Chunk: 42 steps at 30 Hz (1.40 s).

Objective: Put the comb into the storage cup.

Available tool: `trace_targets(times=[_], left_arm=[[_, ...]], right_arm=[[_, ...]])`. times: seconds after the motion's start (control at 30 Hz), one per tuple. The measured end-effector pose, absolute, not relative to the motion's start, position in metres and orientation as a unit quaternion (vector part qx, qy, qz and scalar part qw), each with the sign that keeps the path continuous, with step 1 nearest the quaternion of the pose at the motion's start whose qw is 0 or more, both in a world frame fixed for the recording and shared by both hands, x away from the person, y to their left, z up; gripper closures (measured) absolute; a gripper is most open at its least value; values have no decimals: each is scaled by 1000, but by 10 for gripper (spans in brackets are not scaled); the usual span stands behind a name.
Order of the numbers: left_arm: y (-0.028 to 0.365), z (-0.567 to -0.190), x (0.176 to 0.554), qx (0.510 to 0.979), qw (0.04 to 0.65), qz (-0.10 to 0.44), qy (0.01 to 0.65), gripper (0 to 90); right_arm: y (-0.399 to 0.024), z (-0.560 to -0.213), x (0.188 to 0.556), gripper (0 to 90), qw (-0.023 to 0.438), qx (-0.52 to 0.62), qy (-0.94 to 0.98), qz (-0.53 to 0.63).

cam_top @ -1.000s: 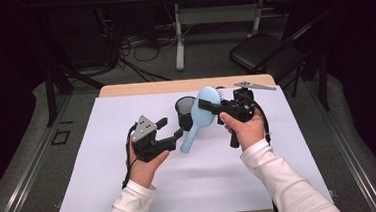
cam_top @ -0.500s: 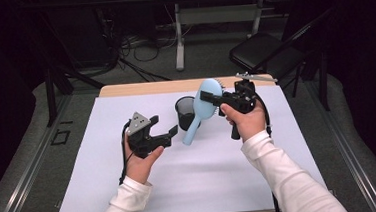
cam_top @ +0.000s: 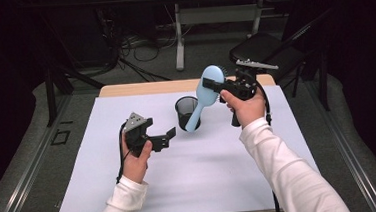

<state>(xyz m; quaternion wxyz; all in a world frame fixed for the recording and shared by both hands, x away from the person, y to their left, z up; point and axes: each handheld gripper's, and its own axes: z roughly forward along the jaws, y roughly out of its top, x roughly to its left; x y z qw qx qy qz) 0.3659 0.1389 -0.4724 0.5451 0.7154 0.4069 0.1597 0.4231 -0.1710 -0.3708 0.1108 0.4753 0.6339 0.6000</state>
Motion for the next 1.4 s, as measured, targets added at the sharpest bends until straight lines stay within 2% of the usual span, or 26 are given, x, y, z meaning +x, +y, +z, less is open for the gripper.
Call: trace_targets(times=[0.7, 1.4], left_arm=[[142, -468, 366, 730, 518, 195, 401, 8], [145, -464, 365, 727, 524, 192, 399, 8]], right_arm=[[-162, -346, 448, 486, 162, 481, 632, 585], [-149, -345, 474, 486, 203, 487, 635, 564]])
